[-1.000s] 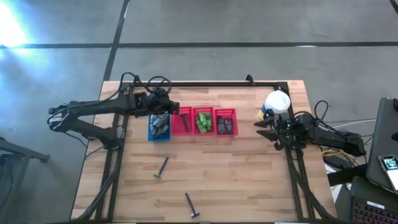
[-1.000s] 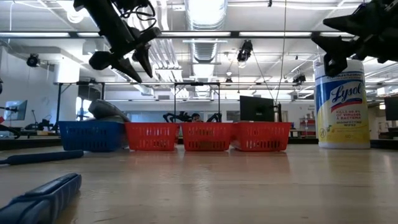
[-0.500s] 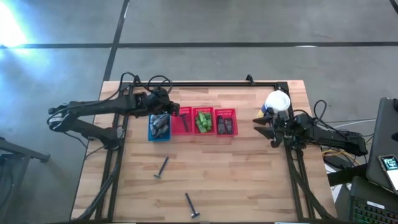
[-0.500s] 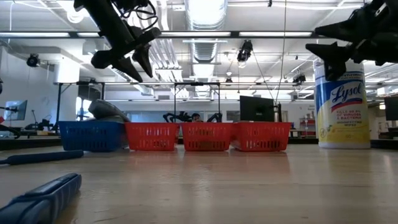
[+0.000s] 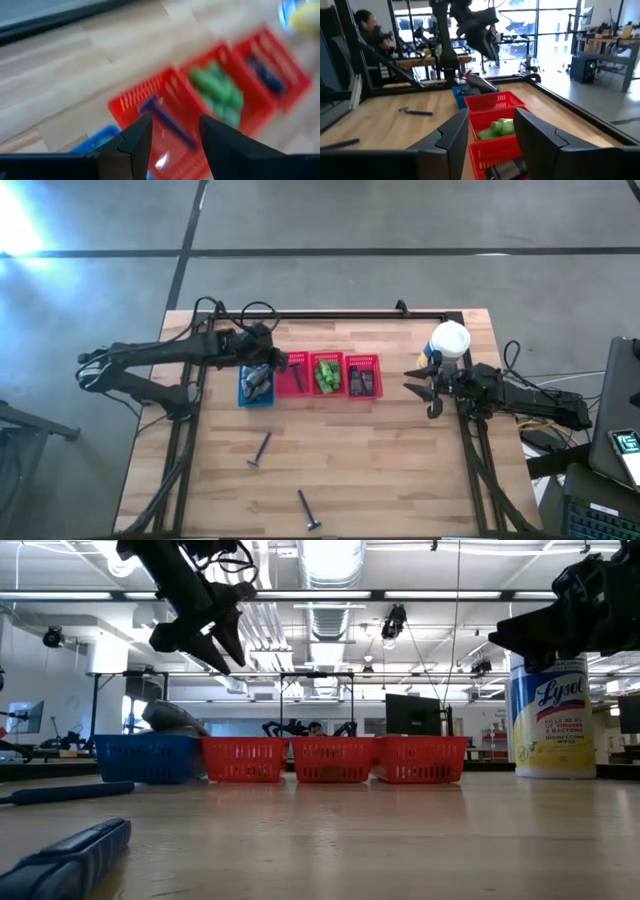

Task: Pick & Place Travel size toiletries
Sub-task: Put the blue razor into the left red bin

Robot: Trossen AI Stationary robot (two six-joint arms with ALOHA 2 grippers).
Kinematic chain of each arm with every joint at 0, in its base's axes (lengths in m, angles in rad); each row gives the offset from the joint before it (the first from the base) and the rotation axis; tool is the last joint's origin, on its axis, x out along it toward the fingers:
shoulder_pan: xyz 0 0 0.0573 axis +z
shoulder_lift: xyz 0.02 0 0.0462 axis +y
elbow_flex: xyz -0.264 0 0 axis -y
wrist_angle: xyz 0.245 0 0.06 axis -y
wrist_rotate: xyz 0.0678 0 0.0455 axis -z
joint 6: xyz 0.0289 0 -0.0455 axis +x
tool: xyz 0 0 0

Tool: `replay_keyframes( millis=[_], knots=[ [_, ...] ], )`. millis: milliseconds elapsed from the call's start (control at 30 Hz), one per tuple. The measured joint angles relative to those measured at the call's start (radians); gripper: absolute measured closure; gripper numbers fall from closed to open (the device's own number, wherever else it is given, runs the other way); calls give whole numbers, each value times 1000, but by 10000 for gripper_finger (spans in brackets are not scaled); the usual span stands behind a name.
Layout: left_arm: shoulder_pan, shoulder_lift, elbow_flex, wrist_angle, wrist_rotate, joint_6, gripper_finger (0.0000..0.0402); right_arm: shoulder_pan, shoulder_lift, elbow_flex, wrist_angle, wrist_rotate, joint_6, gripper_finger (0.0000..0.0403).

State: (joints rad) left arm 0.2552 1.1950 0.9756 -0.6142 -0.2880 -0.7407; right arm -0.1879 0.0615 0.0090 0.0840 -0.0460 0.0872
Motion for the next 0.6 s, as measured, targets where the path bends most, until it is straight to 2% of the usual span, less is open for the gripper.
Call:
replay_keyframes(
  millis=[133,300,433,600],
  knots=[
    [-18,-2,4,-183,123,65,236,0,0,0,-8,-4,-4,264],
    [-113,-2,0,-487,174,-32,236,0,0,0,-6,-4,-1,279],
    [-296,0,0,-488,192,-207,225,0,0,0,-6,-4,26,291],
    [-510,46,0,-474,203,-476,192,0,0,0,-6,-5,17,307]
  ],
)
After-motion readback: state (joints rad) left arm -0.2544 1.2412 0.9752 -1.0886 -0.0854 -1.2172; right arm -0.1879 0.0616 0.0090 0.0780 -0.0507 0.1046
